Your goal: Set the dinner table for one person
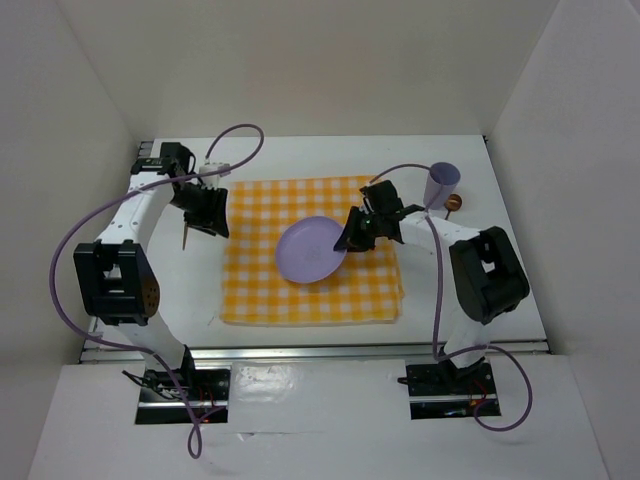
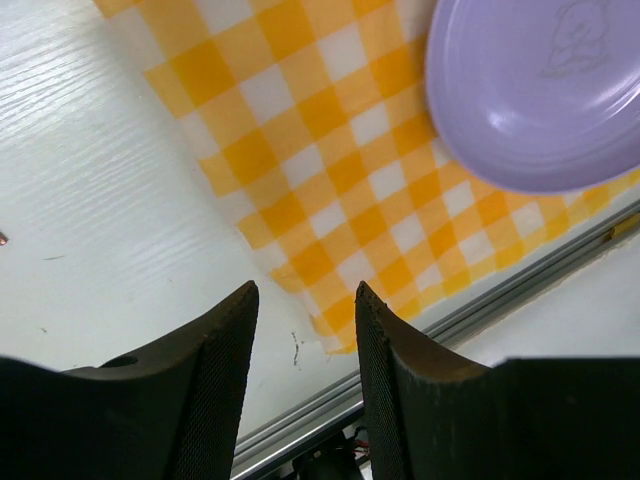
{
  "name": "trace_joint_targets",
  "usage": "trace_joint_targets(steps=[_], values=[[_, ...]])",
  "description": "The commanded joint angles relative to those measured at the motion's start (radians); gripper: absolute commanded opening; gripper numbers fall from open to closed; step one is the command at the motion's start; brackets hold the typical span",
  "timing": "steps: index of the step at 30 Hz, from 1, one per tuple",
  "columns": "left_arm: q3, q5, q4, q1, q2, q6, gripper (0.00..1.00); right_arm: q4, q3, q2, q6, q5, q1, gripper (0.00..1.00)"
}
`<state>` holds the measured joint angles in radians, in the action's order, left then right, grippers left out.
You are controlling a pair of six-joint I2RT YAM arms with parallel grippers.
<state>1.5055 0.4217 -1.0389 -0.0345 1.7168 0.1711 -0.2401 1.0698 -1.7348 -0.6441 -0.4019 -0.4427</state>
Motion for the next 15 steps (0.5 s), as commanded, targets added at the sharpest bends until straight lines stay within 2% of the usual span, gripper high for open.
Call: trace_joint_targets(steps=[1, 8, 15], values=[[-0.004, -0.011, 0.01, -0.018, -0.042, -0.018, 0.51, 0.096, -0.01, 0.02, 0.021, -0.113, 0.019, 0.0], [-0.034, -0.011, 0.01, -0.045, -0.042, -0.018, 0.5, 0.185, -0.031, -0.051, 0.043, -0.213, 0.048, 0.0], [-0.034, 0.008, 0.01, -0.054, -0.042, -0.008, 0.49, 0.205, -0.042, -0.109, 0.055, -0.189, 0.068, 0.0]])
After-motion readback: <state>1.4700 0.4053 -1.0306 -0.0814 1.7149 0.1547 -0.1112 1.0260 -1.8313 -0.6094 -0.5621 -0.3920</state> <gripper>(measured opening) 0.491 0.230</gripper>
